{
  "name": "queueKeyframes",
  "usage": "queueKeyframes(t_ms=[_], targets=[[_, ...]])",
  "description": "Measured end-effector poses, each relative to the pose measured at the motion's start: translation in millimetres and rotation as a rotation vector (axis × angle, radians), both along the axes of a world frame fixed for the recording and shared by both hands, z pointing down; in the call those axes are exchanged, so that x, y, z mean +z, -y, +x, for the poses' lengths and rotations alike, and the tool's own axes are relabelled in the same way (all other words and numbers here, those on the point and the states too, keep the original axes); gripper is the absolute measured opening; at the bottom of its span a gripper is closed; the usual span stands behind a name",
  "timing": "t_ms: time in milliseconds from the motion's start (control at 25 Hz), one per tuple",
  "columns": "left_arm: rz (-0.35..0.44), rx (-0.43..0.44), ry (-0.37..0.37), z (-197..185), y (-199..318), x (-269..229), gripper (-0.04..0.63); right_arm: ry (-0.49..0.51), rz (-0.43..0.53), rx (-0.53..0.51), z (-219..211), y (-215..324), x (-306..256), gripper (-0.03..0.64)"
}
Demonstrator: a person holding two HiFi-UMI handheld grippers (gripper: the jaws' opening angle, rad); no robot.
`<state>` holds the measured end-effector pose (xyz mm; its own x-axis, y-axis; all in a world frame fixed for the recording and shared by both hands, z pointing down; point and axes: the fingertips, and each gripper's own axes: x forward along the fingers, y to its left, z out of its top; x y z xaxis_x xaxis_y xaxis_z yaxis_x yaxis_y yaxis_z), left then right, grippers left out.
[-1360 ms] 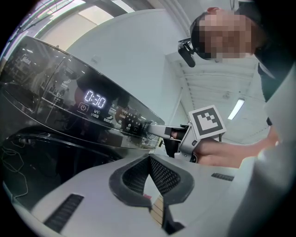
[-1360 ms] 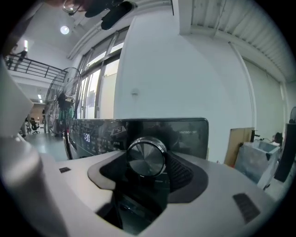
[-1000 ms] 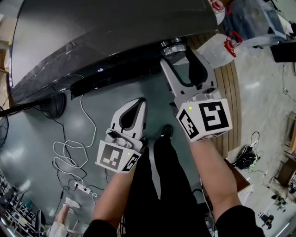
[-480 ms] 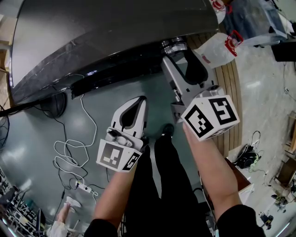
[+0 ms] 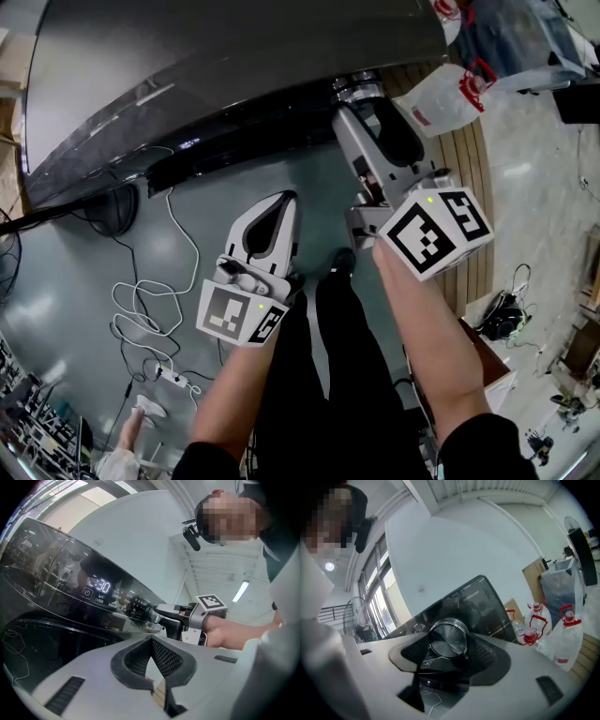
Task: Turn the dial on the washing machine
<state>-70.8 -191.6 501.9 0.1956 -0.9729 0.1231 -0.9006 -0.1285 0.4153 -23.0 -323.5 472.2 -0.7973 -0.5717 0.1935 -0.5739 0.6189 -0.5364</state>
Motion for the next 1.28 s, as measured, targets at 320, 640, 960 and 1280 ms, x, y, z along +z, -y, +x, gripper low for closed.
queueKeyframes(t_ms=[320,640,960,1280], targets=[[0.001,0.001,0.000,0.1,-3.3,1.9,0.015,0.125,-0.076,-0.022,-6.7,-0.3,-6.9,0.285],[0.002,0.008,0.005,-1.3,0.4,-3.4,0.015,0.254,-0.165,-0.028,-8.6,1.7,-11.8,0.285],[0.011,0.006,0.013,1.1,2.7,-7.6,0.015,0.343,-0.256,-0.010,-2.0,4.9,-8.4,0.285],[0.013,0.004,0.016,-2.0,1.4,-10.1,0.015,0.425,-0.329,0.022,1.0,4.6,-1.0,0.285]])
